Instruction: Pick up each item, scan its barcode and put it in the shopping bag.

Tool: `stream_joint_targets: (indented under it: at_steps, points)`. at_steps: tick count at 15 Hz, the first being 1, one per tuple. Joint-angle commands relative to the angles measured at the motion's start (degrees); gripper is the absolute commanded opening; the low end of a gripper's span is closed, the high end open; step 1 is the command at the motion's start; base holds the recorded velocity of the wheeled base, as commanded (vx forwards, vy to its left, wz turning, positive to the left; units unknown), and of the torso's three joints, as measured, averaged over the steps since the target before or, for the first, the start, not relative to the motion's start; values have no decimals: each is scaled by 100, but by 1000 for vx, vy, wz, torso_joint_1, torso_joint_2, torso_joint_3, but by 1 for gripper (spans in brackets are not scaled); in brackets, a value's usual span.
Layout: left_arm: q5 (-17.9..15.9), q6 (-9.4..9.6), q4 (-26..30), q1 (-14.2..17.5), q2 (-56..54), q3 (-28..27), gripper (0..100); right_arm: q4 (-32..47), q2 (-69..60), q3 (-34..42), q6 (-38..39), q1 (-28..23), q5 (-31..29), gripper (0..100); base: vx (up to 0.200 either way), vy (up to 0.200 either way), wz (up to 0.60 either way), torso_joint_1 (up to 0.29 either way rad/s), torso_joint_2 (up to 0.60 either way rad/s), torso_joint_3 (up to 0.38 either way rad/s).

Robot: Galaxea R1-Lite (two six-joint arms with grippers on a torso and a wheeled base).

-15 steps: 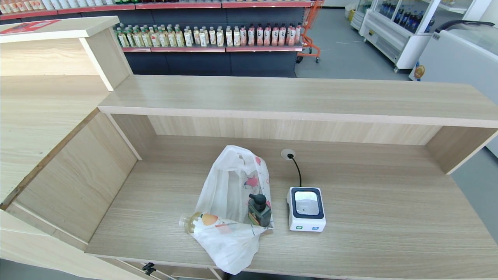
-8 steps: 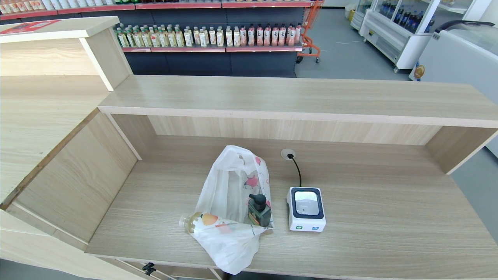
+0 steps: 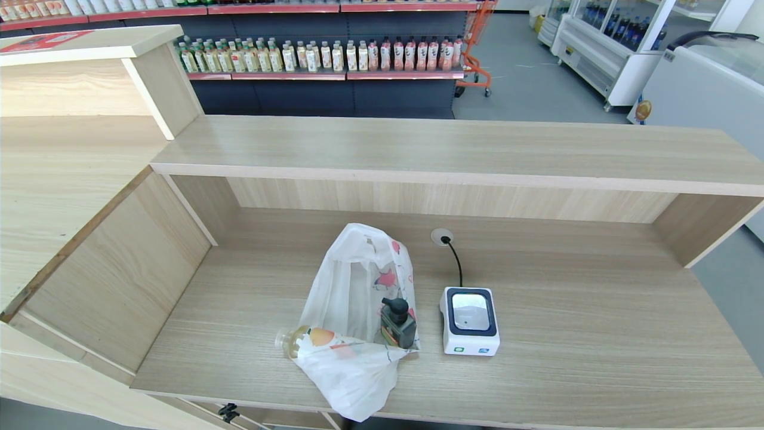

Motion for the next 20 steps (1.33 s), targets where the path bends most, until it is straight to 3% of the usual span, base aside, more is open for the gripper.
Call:
stream_joint_targets:
  at_steps: [1, 10, 20]
  points:
    - [1, -1, -2, 1, 1, 0, 100, -1, 38, 0, -6, 1, 6, 100, 0, 0, 0, 0, 0, 0]
    - [1, -10, -2, 1, 1, 0, 100, 8, 38, 0, 11, 1, 15, 100, 0, 0, 0, 0, 0, 0]
    - [1, 7, -2, 1, 1, 0, 100, 43, 38, 0, -24, 1, 24, 100, 0, -200, 0, 2, 0, 2]
